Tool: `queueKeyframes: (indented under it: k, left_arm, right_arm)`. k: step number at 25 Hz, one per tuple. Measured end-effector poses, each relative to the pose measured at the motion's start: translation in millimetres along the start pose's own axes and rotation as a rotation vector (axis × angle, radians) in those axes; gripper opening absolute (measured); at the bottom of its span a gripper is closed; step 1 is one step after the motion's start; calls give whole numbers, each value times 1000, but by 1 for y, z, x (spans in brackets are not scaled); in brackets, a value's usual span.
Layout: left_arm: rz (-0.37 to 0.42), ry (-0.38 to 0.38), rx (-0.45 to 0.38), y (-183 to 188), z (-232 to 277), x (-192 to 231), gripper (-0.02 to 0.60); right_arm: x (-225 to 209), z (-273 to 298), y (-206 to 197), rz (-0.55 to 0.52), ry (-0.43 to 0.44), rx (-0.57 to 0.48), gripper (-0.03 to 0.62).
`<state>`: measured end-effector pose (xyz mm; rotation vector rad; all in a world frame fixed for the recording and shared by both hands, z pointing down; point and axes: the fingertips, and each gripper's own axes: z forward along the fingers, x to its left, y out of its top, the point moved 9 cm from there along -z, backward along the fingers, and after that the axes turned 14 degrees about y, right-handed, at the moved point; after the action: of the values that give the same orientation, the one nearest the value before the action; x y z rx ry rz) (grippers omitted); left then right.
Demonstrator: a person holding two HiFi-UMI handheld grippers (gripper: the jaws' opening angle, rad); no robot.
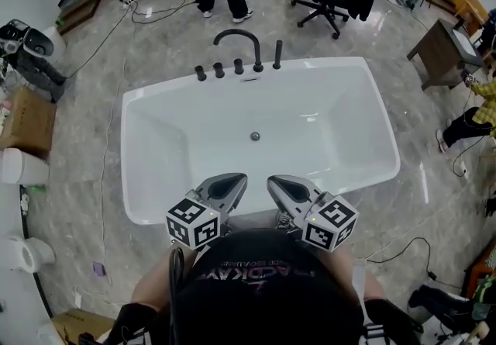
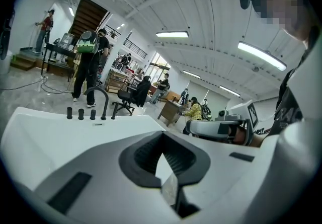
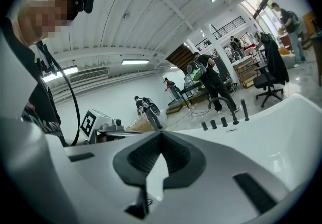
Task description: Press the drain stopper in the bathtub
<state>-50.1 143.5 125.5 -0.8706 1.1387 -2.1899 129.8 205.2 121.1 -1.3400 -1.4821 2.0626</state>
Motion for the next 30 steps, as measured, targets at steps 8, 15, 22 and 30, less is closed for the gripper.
queueKeyframes:
  k: [8,15,22,30]
  left_arm:
    - [5,14,-8,1,-7,3,6]
    - [1,8,-18,2,-9,4,6]
    - [7,4,-16,2,-5,3,6]
    - [10,-2,-11,3,-2,1,6]
  right_arm:
    - [4,6,-1,2,28,4,11]
    - [6,9,0,-3,27,12,11]
    - [4,7,-1,-7,27,7,11]
    - [2,4,-1,8,20,1,11]
